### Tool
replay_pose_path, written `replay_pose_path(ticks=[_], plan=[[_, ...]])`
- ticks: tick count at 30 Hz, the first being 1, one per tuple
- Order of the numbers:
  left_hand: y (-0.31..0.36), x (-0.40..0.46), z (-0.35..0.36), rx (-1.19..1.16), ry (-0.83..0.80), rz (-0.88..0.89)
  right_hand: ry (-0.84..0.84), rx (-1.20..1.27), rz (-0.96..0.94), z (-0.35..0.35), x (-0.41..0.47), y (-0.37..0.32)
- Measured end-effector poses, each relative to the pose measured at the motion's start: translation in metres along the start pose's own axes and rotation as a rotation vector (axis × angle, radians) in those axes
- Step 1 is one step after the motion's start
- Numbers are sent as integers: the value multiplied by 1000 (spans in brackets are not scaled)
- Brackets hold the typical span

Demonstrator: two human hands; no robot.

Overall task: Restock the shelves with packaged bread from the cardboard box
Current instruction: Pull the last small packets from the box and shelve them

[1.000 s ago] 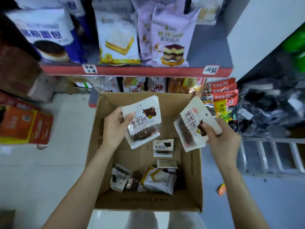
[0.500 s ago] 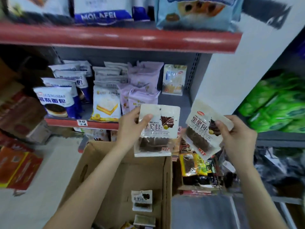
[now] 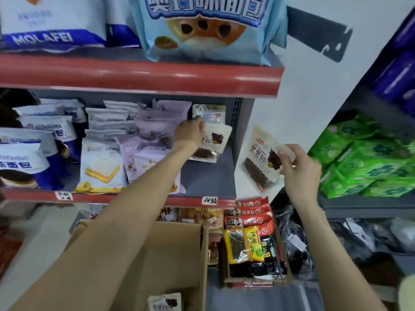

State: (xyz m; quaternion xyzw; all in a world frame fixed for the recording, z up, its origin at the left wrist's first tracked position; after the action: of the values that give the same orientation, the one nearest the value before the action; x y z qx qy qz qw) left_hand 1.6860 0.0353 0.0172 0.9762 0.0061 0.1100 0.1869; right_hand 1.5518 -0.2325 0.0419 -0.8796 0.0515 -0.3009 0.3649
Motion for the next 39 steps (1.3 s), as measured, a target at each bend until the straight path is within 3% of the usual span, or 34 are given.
replay_pose_path(ticks=[4, 8, 12, 16, 21, 25, 30, 34, 39], plan=[[0, -7, -8, 78, 26, 80, -76, 65, -54, 26, 2, -19], [-15, -57, -40, 77, 284, 319, -200, 104, -35, 68, 12, -40], [-62, -84, -35, 122, 201, 320, -308, 46, -58, 141, 24, -62], [-72, -99, -28, 115, 141, 395, -490, 173, 64, 206, 1, -56], [-73, -128, -44, -21, 234, 367, -269, 319, 153, 160, -49, -37], [-94, -184, -58, -203, 329, 333, -359, 307, 148, 134, -126, -49], [-171, -262, -38, -321, 116, 77, -795, 264, 57, 168, -229, -83], [-265, -329, 15, -317, -196, -193, -1180, 118, 22, 219, -329, -83], [-361, -415, 87, -287, -480, -351, -1272, -124, 70, 274, -434, -40]])
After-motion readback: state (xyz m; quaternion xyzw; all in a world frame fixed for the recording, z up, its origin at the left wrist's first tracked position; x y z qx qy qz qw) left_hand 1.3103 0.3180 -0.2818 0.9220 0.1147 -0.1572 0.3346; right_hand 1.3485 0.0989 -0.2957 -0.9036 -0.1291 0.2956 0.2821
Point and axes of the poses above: each hand's wrist, its own x-axis towards the middle knuckle, its own z-axis out of the palm, y = z × x, the point moved 10 cm from there along x, towards the middle knuckle, and after that the axes turned 3 degrees about y, right-handed, at the moved point
